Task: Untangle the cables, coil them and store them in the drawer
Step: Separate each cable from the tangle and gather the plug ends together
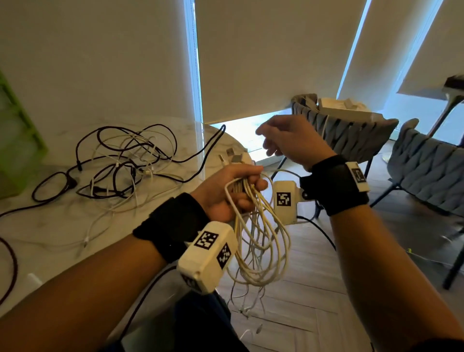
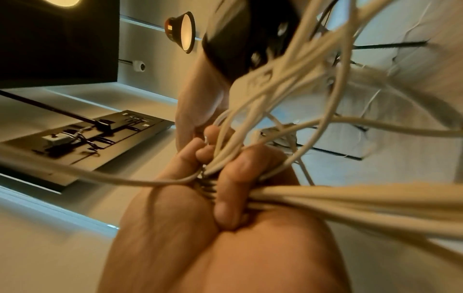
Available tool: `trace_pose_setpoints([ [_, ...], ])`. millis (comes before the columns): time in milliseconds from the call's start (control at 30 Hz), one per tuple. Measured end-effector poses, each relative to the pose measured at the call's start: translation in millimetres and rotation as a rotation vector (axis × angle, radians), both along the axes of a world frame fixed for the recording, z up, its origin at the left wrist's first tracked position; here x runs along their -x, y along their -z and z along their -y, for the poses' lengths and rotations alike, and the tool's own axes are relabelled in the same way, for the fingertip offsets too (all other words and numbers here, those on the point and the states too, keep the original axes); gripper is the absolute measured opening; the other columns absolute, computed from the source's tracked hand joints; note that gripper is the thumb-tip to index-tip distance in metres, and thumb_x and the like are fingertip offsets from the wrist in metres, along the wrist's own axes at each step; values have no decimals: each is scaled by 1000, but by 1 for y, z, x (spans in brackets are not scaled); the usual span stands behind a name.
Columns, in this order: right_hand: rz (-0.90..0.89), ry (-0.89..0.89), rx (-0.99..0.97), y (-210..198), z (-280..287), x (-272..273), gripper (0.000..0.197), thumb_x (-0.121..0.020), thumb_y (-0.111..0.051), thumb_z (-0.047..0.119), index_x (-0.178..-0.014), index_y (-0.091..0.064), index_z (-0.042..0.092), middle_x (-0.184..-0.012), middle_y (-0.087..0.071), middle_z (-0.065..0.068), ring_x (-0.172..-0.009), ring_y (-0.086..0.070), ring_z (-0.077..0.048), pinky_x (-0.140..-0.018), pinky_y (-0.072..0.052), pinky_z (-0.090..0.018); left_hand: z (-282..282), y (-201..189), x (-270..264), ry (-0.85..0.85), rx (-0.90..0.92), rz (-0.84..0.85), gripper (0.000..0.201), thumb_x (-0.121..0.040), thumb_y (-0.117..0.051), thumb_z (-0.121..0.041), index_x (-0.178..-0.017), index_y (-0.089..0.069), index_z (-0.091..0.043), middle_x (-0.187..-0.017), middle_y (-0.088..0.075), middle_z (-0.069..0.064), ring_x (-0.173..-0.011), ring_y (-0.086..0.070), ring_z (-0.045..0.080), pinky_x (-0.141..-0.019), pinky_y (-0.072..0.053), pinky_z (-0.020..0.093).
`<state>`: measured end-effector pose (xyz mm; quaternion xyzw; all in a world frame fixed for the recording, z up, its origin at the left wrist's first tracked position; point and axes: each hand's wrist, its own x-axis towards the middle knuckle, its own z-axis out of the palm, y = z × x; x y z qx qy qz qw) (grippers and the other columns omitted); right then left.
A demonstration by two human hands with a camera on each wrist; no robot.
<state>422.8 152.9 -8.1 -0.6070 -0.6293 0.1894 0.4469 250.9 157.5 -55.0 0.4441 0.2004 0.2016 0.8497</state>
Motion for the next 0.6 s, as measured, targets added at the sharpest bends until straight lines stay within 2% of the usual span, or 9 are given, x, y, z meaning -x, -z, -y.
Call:
trace_pose_setpoints([
  [67,-29,-93,96,-3,15,5,30,-98,-51,32,-91,-69,10,-76,-68,-7,-64,-63,-15,-61,-50,-24,-2,-7,3,-36,-11,2,24,-83,-53,-21,-64,-41,-11,-59,-50,2,-26,-30,3,-31,-26,13],
  [167,74,-226,298,-7,36,7,40,-99,-44,41,-93,-68,9,-79,-69,-7,-67,-65,-19,-64,-54,-27,-9,-10,5,-6,-23,-10,22,-85,-49,-21,-67,-40,-13,-53,-47,-1,-27,-25,2,-35,-22,14],
  [233,126,-302,371,-10,46,5,35,-98,-46,36,-94,-67,9,-76,-67,-8,-63,-63,-19,-61,-53,-25,-11,-10,6,32,-36,-34,23,-88,-47,-22,-68,-40,-14,-54,-43,-2,-29,-24,2,-36,-24,14],
  [300,156,-346,403,-13,50,-1,25,-97,-52,27,-96,-67,7,-66,-61,-1,-55,-55,-13,-54,-48,-21,-12,-11,5,62,-59,-62,26,-89,-47,-22,-66,-39,-14,-56,-46,-2,-30,-25,2,-37,-23,13],
  [367,138,-367,424,-13,52,-6,18,-95,-56,18,-98,-68,5,-55,-53,8,-48,-45,-7,-48,-41,-19,-10,-15,5,83,-101,-112,26,-86,-50,-22,-64,-40,-13,-62,-53,1,-29,-27,2,-40,-17,13],
  [467,49,-324,364,-12,50,-9,14,-94,-55,10,-92,-67,3,-48,-49,11,-43,-37,-3,-44,-35,-17,-5,-19,3,89,-174,-189,27,-85,-52,-22,-63,-41,-10,-73,-60,5,-28,-29,2,-35,-25,12],
  [600,-155,-191,239,-7,39,-7,17,-96,-53,11,-83,-65,10,-49,-45,11,-46,-34,-9,-47,-27,-26,0,-22,-1,-98,-158,-187,24,-96,-48,-17,-74,-44,-9,-89,-66,8,-28,-34,3,-33,-32,13],
])
